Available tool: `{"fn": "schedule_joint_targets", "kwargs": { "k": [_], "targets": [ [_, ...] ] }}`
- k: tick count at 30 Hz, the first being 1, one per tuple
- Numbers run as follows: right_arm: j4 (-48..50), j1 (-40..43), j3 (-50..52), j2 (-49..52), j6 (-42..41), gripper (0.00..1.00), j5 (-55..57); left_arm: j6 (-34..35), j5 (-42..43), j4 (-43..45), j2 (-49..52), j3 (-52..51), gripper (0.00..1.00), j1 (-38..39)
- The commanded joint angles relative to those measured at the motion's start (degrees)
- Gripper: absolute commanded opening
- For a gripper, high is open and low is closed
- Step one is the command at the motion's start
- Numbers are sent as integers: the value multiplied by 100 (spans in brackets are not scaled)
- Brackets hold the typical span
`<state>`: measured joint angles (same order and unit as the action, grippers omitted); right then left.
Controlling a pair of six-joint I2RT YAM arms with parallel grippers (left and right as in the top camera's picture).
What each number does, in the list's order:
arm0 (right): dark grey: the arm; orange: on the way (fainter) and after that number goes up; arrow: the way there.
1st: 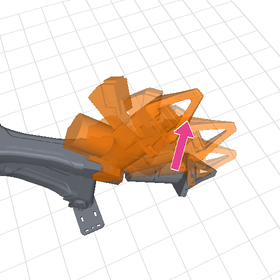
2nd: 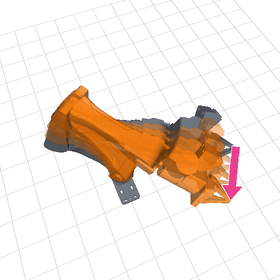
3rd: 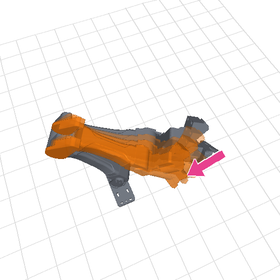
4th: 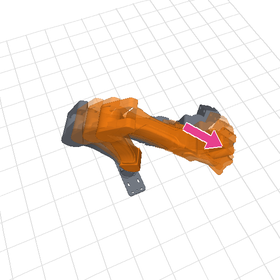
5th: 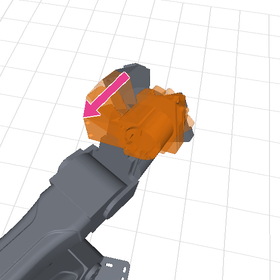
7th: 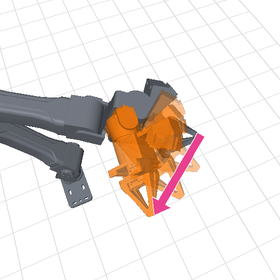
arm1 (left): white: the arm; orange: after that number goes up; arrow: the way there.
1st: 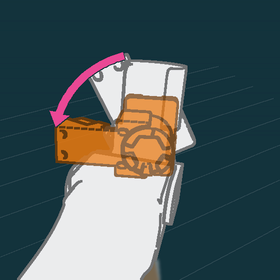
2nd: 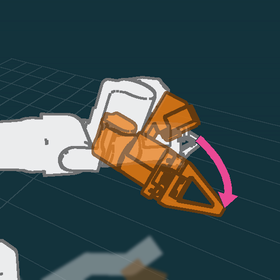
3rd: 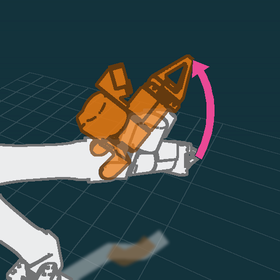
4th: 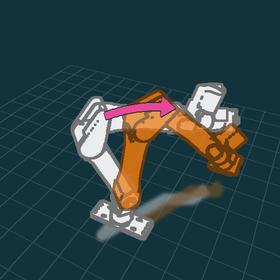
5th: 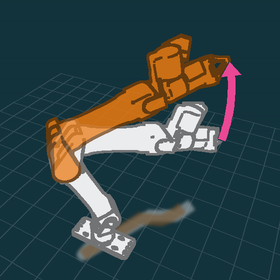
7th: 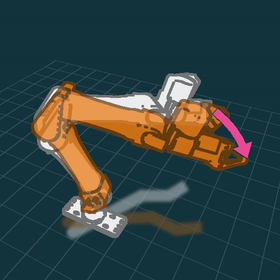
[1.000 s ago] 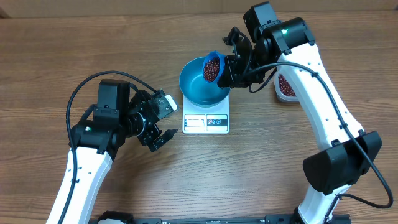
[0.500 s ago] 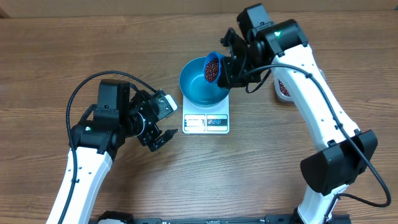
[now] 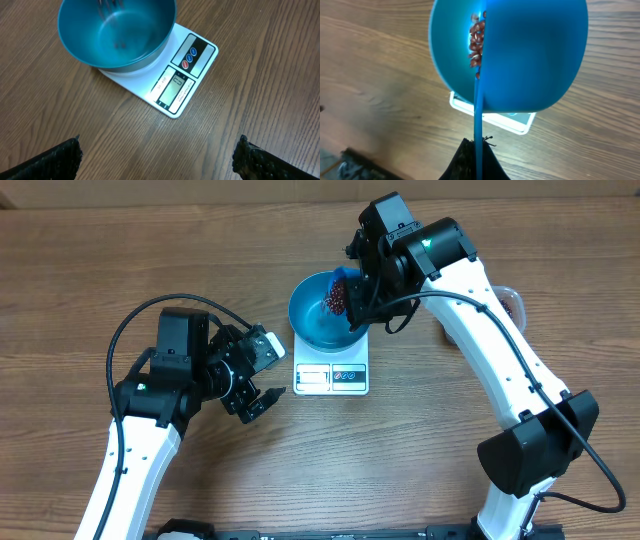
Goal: Scoop item into bowl and weigh 150g on scale
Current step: 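Tilt the scoop with the right gripper to pour beans into the bowl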
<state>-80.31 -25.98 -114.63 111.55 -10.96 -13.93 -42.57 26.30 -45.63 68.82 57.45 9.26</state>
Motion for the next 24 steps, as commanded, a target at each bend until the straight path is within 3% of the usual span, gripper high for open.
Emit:
{"fn": "schedule_joint_targets", "kwargs": {
  "k": [1, 24],
  "targets": [
    [70, -96, -7, 22, -103, 4, 369, -111, 9, -4, 28, -35, 100, -24],
    [98, -365, -7, 389, -129, 4, 1071, -111, 9, -4, 28, -35, 100, -24]
  ]
}}
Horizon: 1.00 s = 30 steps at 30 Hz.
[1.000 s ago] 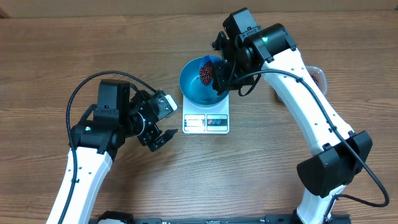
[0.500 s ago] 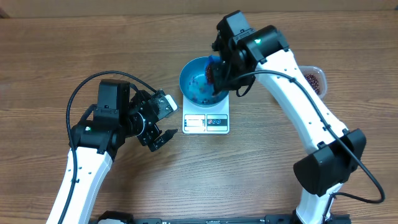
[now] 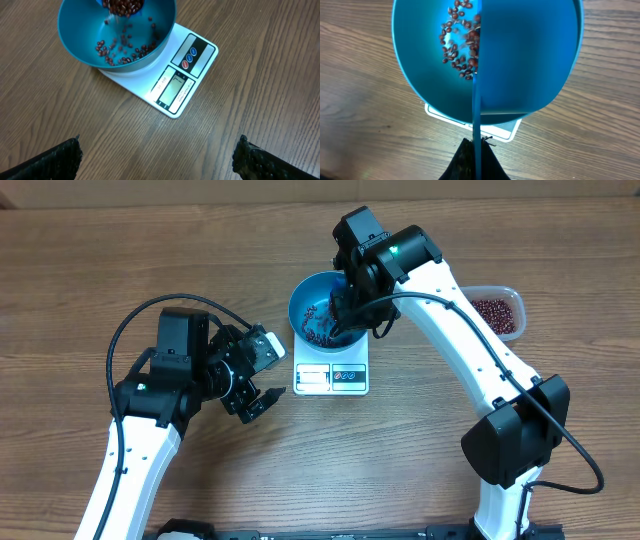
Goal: Scoop item into bowl and weigh 150g on scale
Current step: 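Tilt the scoop with the right gripper to pour beans into the bowl, then tip the scoop further over the bowl to empty remaining beans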
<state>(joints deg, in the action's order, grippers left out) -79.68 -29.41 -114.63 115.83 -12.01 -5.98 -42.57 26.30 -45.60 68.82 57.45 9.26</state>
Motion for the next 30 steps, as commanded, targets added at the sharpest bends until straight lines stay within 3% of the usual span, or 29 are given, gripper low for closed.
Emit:
{"fn": "schedule_joint_targets", "kwargs": {
  "k": [1, 30],
  "targets": [
    [37, -22, -7, -39, -24, 4, 323, -111, 9, -7, 28, -35, 100, -24],
    [151, -507, -7, -39, -24, 4, 1370, -111, 9, -7, 28, -35, 100, -24]
  ]
}}
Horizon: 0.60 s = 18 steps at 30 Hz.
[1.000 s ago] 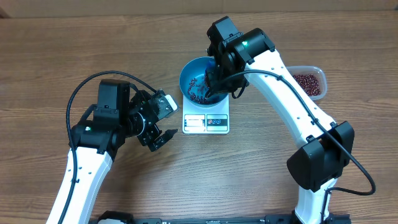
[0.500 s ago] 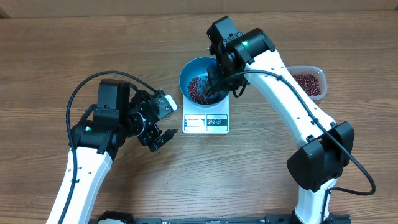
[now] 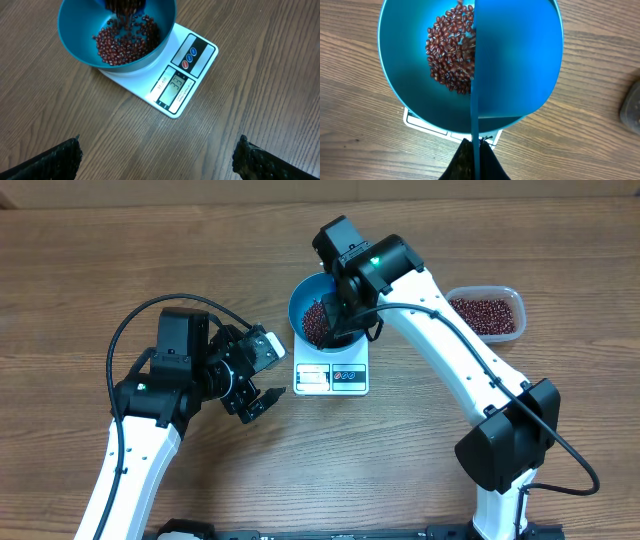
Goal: Scoop item into bowl and weigh 150g on scale
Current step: 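Tip the scoop further over the bowl to empty remaining beans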
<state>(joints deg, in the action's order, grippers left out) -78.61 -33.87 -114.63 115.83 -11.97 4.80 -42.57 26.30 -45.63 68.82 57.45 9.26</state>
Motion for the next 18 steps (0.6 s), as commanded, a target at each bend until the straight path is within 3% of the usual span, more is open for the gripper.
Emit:
{"fn": "schedule_joint_targets", "kwargs": {
  "k": [1, 18],
  "targets": [
    [44, -81, -7, -39, -28, 4, 321, -111, 9, -4, 28, -35, 99, -24],
    [59, -232, -7, -39, -24, 4, 789, -111, 9, -4, 28, -35, 100, -24]
  ]
}}
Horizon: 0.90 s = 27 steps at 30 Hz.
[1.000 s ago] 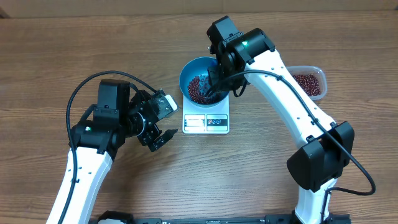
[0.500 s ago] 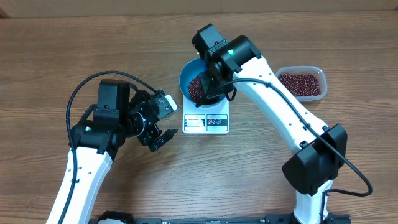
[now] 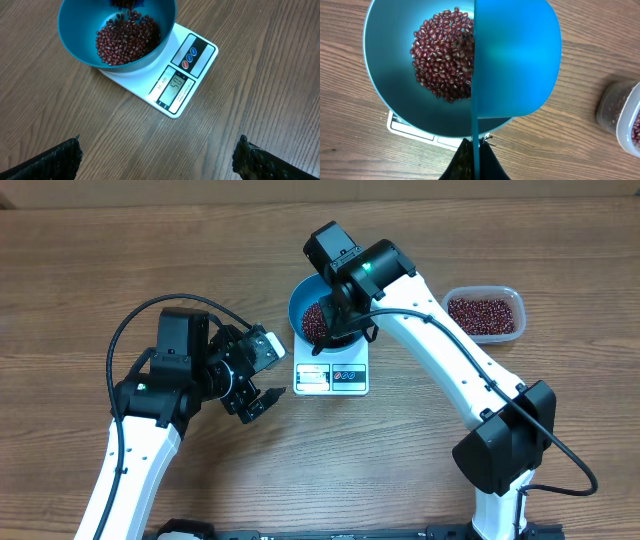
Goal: Scoop item into bowl and weigh 150g on scale
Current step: 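Tip the scoop further over the bowl to empty remaining beans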
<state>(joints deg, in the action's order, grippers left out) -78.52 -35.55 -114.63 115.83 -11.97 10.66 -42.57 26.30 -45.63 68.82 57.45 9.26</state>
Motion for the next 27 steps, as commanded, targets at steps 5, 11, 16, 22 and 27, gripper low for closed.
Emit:
{"fn": "schedule_joint_targets", "kwargs": {
  "k": [5, 11, 16, 22, 27],
  "targets": [
    [52, -127, -7, -39, -22, 4, 291, -111, 9, -4, 28, -35, 100, -24],
    [87, -299, -7, -39, -24, 4, 540, -111, 9, -4, 28, -35, 99, -24],
    [94, -363, -7, -39, -22, 4, 542, -111, 9, -4, 28, -35, 100, -24],
    [94, -393, -7, -39, -22, 4, 706, -111, 9, -4, 28, -35, 100, -24],
    [92, -393, -7, -39, 0, 4, 844, -111, 9, -4, 28, -35, 99, -24]
  ]
}}
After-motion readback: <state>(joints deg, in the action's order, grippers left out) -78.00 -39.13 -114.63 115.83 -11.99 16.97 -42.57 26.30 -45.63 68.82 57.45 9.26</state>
